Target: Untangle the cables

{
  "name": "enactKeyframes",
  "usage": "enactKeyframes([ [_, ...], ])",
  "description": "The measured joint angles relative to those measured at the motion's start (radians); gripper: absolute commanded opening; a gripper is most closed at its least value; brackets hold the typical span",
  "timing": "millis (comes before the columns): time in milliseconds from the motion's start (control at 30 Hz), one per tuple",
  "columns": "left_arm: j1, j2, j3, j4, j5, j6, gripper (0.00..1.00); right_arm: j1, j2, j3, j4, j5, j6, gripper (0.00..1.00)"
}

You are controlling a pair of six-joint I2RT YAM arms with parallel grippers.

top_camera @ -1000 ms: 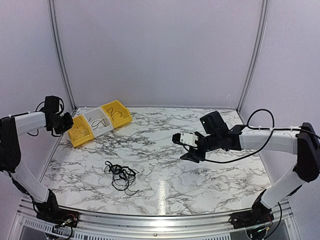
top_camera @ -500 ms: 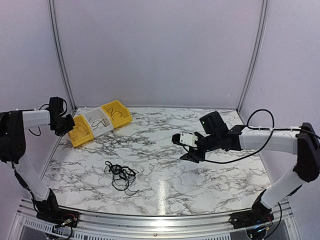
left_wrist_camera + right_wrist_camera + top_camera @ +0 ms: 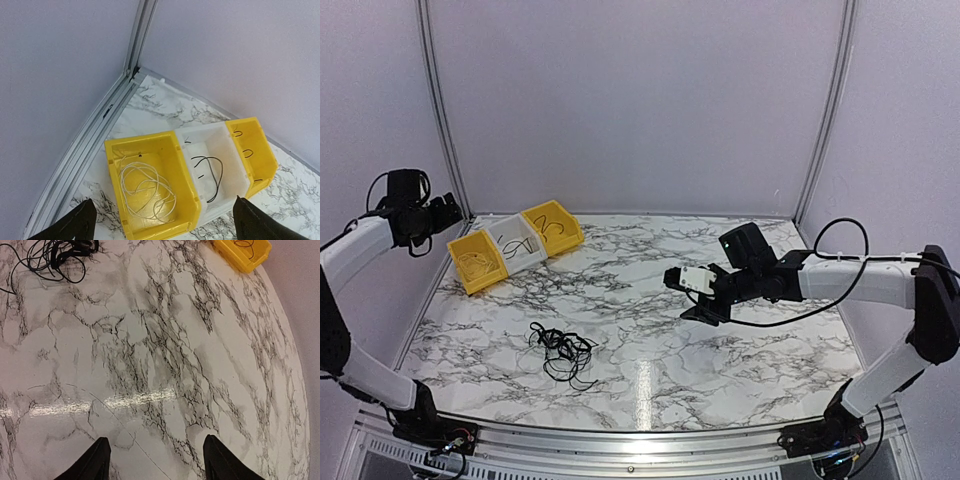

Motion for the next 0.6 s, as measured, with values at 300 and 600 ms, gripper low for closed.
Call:
enactKeyframes([
  [300,-0.225,-0.115,-0.104,0.198,0.227,0.146,0.99,0.0,0.0,0.041,-0.024,-0.017,0.016,0.64],
  [600,-0.533,-0.08,0.001,0.207,0.181,0.244,0.99,0.009,0.099,0.309,-0.083,-0.167,0.069,0.59],
])
